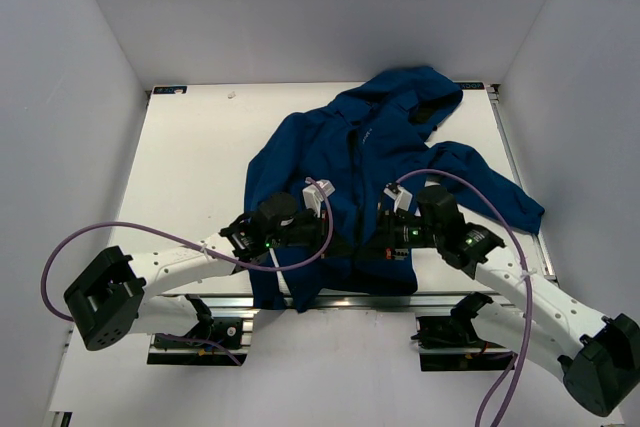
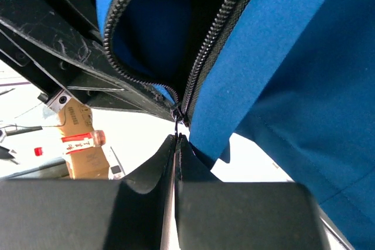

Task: Zip up the jacket

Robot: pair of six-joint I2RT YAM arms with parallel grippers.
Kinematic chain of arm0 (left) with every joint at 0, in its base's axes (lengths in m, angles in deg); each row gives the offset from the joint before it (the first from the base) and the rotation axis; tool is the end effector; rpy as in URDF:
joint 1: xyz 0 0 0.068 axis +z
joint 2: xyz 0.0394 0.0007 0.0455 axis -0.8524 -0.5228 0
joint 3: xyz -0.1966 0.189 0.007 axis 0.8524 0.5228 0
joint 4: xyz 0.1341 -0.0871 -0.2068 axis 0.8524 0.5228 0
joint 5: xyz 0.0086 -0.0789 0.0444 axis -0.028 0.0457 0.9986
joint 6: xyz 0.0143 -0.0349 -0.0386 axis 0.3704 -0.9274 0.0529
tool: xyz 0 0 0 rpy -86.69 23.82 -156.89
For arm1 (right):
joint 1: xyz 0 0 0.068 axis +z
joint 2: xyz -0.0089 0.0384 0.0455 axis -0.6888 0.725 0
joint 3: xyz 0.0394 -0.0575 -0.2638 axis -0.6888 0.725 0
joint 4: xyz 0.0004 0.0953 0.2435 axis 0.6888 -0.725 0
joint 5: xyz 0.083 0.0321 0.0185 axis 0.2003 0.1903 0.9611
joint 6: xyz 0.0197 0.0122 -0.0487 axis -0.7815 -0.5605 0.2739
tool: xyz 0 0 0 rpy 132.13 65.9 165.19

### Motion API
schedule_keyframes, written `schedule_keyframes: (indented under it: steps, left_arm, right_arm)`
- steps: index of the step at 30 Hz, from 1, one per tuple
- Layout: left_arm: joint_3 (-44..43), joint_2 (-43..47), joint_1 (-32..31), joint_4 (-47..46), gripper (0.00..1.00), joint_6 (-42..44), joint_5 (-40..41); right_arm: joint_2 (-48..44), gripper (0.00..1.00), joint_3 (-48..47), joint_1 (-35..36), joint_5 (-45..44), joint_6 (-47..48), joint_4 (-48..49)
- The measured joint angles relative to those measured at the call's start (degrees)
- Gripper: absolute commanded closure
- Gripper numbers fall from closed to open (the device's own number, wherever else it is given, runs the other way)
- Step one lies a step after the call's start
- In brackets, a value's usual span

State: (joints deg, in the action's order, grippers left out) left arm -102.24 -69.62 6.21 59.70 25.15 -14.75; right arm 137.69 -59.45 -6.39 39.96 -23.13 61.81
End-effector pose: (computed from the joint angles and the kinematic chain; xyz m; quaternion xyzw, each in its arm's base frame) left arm 0.1505 -0.2186 0.2236 0.1918 0.8052 -0.5101 0.2339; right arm 0.1401 0.1300 0.2452 -0.0861 0.8481 0.4856 0.1935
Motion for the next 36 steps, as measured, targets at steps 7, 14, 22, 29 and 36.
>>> schedule_keyframes:
  steps: [7,14,22,29,36]
  left_arm:
    - [0.0,0.48,-0.04,0.02,1.0,0.39,0.2]
    - [0.0,0.76,-0.04,1.14,1.0,0.31,0.61]
    - [0.02,0.85,-0.11,1.51,1.0,0.24,0.74]
    - [0.07,0.79,-0.15,2.91,1.0,0.98,0.74]
    - [0.07,0.74,-0.02,2.27,1.0,1.49,0.74]
  right_arm:
    - [-5.92,1.0,6.71,-0.28,-0.9,0.79,9.75]
    - [-4.59,1.0,6.34,-0.42,0.48,1.09,10.21]
    - [-3.45,1.0,1.53,-0.44,-0.35,4.22,-0.46]
    - [2.23,1.0,-3.13,-0.55,0.98,7.89,-6.62]
    - [2.6,1.0,-5.81,-0.55,-0.87,6.25,-8.02]
